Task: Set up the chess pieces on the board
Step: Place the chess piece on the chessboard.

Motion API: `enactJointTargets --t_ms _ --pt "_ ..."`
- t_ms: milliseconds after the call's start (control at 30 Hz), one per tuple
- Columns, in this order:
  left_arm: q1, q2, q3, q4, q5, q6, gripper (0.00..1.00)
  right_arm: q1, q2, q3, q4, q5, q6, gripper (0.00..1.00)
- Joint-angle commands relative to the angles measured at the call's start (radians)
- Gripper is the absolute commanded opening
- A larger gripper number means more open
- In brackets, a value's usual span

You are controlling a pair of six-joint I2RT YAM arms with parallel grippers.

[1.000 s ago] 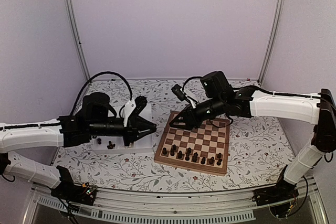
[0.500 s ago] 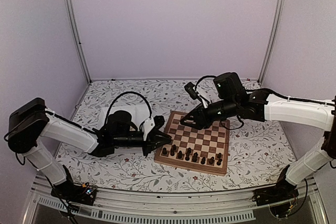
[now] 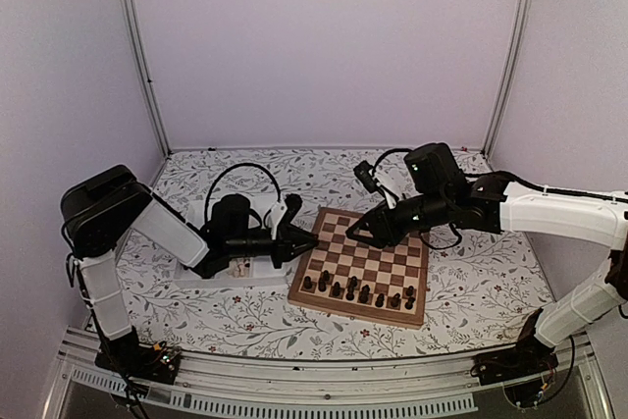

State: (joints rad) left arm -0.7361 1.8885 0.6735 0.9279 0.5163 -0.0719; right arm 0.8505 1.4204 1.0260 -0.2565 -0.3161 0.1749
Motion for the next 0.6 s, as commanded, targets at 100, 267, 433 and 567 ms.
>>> enactJointTargets --t_ms 100,267,433,567 --pt "0.011 0.075 0.094 -0.086 0.061 0.016 0.08 -0.005 -0.022 -0.01 -0.003 0.024 0.006 0.46" --pt "0.011 0.102 0.133 -0.148 0.025 0.014 0.09 -0.005 -0.017 -0.012 -0.003 0.02 0.001 0.46" --pt "0.01 0.13 0.189 -0.251 0.008 0.029 0.09 -0.005 -0.014 -0.015 -0.003 0.02 0.0 0.46" --pt "0.01 0.137 0.194 -0.261 0.007 0.03 0.11 -0.005 -0.015 -0.018 -0.003 0.019 0.001 0.46"
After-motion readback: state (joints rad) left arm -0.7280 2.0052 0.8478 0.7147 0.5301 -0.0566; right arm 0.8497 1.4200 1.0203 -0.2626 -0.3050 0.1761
